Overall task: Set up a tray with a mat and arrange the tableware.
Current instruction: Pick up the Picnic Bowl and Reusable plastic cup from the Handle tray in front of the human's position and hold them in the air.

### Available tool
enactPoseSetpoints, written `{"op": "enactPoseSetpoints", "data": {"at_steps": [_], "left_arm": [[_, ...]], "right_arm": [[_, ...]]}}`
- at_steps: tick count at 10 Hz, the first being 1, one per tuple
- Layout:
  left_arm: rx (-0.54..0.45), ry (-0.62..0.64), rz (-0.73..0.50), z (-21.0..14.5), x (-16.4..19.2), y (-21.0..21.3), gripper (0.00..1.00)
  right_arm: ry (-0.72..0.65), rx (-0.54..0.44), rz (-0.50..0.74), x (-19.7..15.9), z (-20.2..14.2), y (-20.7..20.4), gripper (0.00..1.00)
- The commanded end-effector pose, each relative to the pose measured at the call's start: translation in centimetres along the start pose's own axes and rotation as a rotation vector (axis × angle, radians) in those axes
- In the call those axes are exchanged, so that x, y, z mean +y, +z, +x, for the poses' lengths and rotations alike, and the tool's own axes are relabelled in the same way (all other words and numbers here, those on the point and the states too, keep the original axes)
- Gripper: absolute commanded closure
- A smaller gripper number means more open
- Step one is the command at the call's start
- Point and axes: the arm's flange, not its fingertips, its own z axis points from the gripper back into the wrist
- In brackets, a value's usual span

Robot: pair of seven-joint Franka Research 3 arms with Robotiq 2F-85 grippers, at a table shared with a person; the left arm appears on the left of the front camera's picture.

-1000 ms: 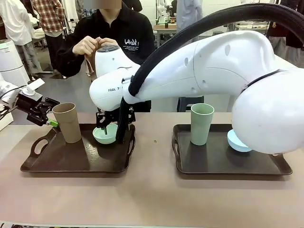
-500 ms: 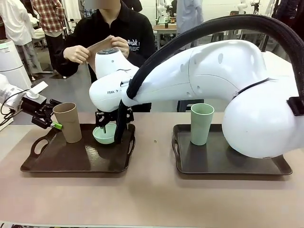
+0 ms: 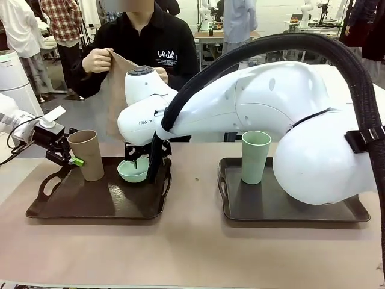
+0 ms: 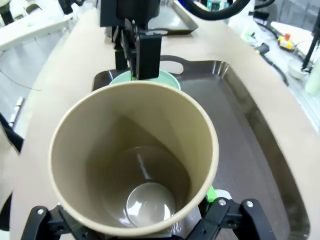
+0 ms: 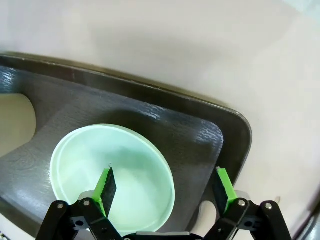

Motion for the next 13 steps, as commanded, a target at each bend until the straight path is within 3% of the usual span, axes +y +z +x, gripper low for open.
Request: {"op": "enactPoseSetpoints", "data": {"at_steps": [1,2,3,4,5,6,7,9,10,11,12,13], "left_arm": [[-0.036,-0.042,0.01,-0.01,0.19,-0.27,0.0],[-0.047,-0.049,0.015,-0.14,0.11,-0.15,0.28],[-0.048,-0.056,0.013,-0.22,0.07,-0.09,0.54],[-0.048,-0.058,0.012,-0.11,0.04,-0.11,0.82],[-0.05,-0.062,0.011,0.04,-0.02,-0.09,1.0],[-0.05,-0.064,0.012,0.08,-0.07,-0.05,0.67],[-0.051,-0.064,0.011,0.14,-0.08,-0.09,1.0],[-0.057,-0.059,0.004,0.08,-0.01,-0.11,1.0],[-0.045,-0.042,-0.005,-0.05,0.04,-0.27,0.69],[-0.04,-0.04,-0.008,-0.03,0.0,-0.27,0.7],[-0.031,-0.035,-0.011,0.09,-0.02,-0.11,1.0],[-0.009,-0.02,-0.031,0.33,0.02,-0.05,1.0]], "right_arm": [[-0.017,-0.028,-0.014,0.88,0.91,-0.21,0.12],[-0.022,-0.024,-0.01,0.9,0.92,-0.26,0.59],[-0.023,-0.028,-0.006,0.9,0.99,-0.33,0.71],[-0.02,-0.027,-0.007,0.92,0.92,-0.23,1.0],[-0.019,-0.032,-0.011,1.07,0.82,-0.01,1.0],[-0.02,-0.033,-0.014,1.1,0.79,0.08,1.0],[-0.024,-0.033,-0.016,1.11,0.86,0.03,0.97],[-0.035,-0.025,-0.03,1.04,0.76,0.15,1.0],[-0.045,-0.02,-0.036,0.99,0.81,0.13,1.0],[-0.053,-0.017,-0.041,0.95,0.81,0.17,1.0],[-0.059,-0.015,-0.048,0.97,0.79,0.22,1.0],[-0.062,0.0,-0.067,0.91,0.76,0.32,1.0]]}}
